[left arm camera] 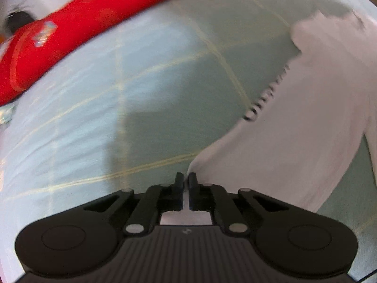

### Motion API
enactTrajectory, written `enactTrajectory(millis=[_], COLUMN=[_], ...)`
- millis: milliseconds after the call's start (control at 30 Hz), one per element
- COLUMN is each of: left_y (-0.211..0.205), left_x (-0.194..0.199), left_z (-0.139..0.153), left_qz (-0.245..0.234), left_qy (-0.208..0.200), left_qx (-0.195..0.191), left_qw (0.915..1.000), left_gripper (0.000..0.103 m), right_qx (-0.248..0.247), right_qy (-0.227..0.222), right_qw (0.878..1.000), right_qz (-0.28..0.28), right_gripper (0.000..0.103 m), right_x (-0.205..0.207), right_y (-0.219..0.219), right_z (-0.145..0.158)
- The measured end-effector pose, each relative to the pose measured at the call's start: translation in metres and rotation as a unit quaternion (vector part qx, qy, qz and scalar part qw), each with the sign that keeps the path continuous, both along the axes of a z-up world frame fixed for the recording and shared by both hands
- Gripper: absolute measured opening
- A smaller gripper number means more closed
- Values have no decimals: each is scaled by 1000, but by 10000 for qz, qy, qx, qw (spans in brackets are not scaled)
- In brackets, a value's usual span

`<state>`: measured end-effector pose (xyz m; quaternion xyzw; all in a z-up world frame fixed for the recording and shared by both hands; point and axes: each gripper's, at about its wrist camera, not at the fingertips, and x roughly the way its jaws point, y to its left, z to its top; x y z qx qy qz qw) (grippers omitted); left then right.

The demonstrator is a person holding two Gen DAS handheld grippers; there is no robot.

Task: Fold clothes

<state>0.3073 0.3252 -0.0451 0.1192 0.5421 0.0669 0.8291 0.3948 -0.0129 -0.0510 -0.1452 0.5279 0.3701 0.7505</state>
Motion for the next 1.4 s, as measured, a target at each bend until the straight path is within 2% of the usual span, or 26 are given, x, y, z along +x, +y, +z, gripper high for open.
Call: enactTrajectory(millis=[133,267,333,467,533,600,700,800,867,933,1000,1033,1100,1167,1233,1300,1333,1367,1400], left_y=[12,16,20,41,47,54,70,80,87,94,99,99,101,110,120,127,127,124,120], left_x=[-12,-15,-13,-16,-27,-43,-75,-112,-131,-143,-144,-142,-140,-145,-152,-159,-160,-158,-155], left_z=[16,5,5,23,28,29,25,22,16,6,1,0,1,1,-3,-5,-4,-2,-1], left_qz=[508,620,831,1565,1843,2160,2930,3762,4236,4566,4657,4653,4666,4779,4959,5065,5034,4917,4798], left_qy=[-227,-46,-166,-818,-932,-874,-785,-831,-865,-889,-970,-954,-927,-990,-994,-1093,-1109,-1089,-1069], left_qx=[-9,-29,35,-182,-106,-24,-5,21,-162,-471,-525,-381,-157,-269,-541,-943,-1072,-1122,-1173], left_qw=[9984,9981,9964,9841,9784,9725,9529,9228,9015,8839,8780,8792,8795,8724,8609,8501,8502,8566,8629], left_gripper=[2,6,9,14,19,25,26,37,38,39,42,47,48,53,54,41,17,4,4], right_qx=[-2,11,8,-2,-22,-36,-9,-5,-11,-28,-59,-72,-64,-42,-18,14,35,64,101], right_qy=[-45,-66,-65,-54,-45,-34,-24,-23,-14,-14,-14,-10,3,-10,-24,0,16,48,93], right_qw=[10000,10000,10000,9999,9999,9999,10000,10000,9999,9999,9998,9997,9997,9996,9996,9997,9997,9998,9998], right_qz=[5,42,61,110,137,134,94,78,99,146,195,215,256,288,298,254,227,192,149], right_gripper=[103,103,103,103,103,103,103,103,103,103,103,103,103,103,103,103,103,103,103], right_x=[1,1,2,1,1,1,2,3,3,3,4,4,5,6,7,7,8,8,9], right_y=[2,5,8,9,9,10,11,12,13,14,16,16,18,19,19,20,20,21,21], right_z=[0,0,-1,-1,-1,-1,0,-1,-3,-3,-4,-4,-2,0,1,1,1,1,1])
